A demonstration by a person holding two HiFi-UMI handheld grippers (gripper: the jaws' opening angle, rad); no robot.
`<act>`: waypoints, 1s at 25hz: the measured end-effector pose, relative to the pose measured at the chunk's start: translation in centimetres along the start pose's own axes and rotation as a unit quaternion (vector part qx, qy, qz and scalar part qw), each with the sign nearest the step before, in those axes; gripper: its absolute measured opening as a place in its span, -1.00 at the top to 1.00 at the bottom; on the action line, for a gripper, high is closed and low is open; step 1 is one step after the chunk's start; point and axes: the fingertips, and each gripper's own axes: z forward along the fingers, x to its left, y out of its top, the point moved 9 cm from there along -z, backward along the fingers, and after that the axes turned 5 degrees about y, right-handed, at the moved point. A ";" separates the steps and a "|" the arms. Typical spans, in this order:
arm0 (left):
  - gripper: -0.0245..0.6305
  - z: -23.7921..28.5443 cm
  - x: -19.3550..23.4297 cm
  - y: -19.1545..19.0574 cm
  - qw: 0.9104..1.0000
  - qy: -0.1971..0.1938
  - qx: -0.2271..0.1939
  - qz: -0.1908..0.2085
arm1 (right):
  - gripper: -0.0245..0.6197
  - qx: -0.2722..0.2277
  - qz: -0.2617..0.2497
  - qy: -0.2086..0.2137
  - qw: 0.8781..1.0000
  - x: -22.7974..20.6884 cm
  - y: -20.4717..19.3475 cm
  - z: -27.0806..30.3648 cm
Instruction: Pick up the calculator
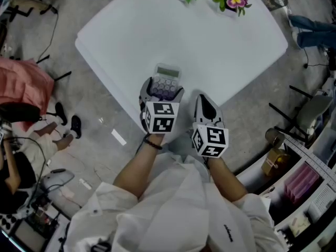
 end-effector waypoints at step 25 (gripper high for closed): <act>-0.60 -10.4 3.0 7.4 0.992 -0.029 -0.121 0.023 | 0.87 -0.101 -0.020 -0.019 0.995 2.8 7.3 -4.6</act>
